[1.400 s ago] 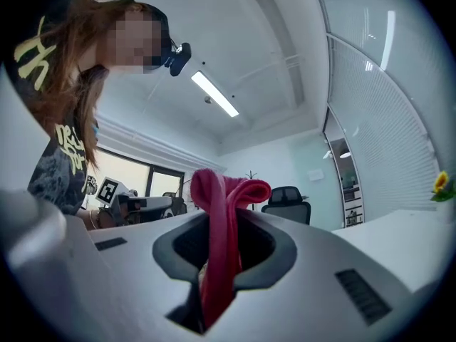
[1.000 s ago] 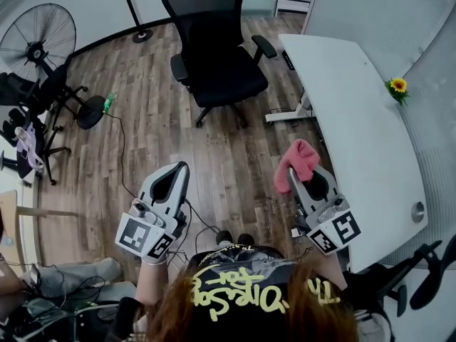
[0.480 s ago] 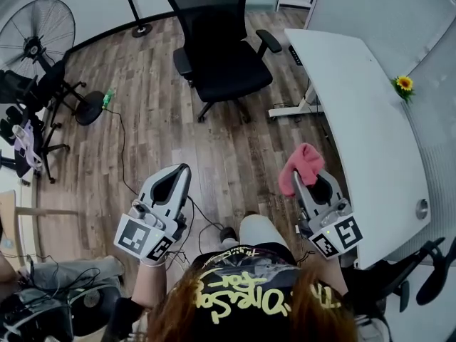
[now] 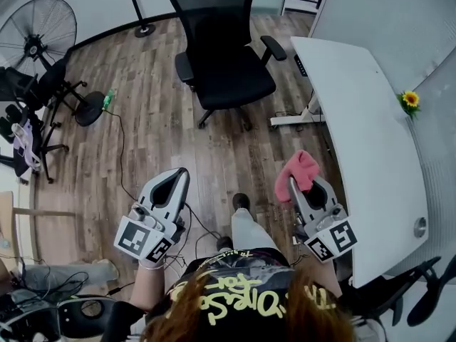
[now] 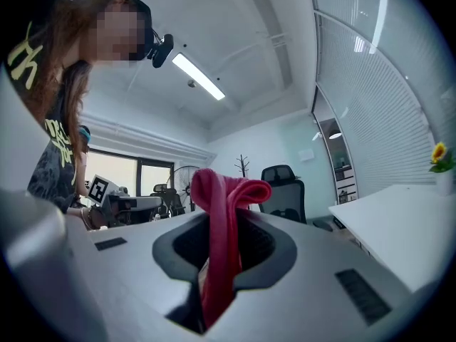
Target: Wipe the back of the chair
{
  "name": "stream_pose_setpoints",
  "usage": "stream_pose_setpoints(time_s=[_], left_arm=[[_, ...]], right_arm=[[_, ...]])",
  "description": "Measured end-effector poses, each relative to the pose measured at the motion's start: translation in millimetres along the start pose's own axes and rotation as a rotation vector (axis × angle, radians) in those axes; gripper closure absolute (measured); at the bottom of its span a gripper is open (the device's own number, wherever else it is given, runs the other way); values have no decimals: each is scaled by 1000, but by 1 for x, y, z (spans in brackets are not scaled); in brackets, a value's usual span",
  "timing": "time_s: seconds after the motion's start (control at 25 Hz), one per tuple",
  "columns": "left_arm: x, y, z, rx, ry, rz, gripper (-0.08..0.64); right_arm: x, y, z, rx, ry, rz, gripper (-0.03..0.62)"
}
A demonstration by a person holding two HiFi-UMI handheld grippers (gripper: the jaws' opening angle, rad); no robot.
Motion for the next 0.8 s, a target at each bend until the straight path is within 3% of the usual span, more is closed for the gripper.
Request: stream_pose_setpoints(time_s=[0.8], left_arm=[[178, -88, 0, 55, 33, -31, 565]], right_arm=[[166, 127, -4, -15, 32, -145, 518]])
Point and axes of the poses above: the fingertips, and each gripper's own axes: x forward along the fingers, y to its right, z out of its underside, the point moved 1 cm from there along -x, backward along the fingers, and after that the axes turned 9 degrees about y, right-handed, at the moved point
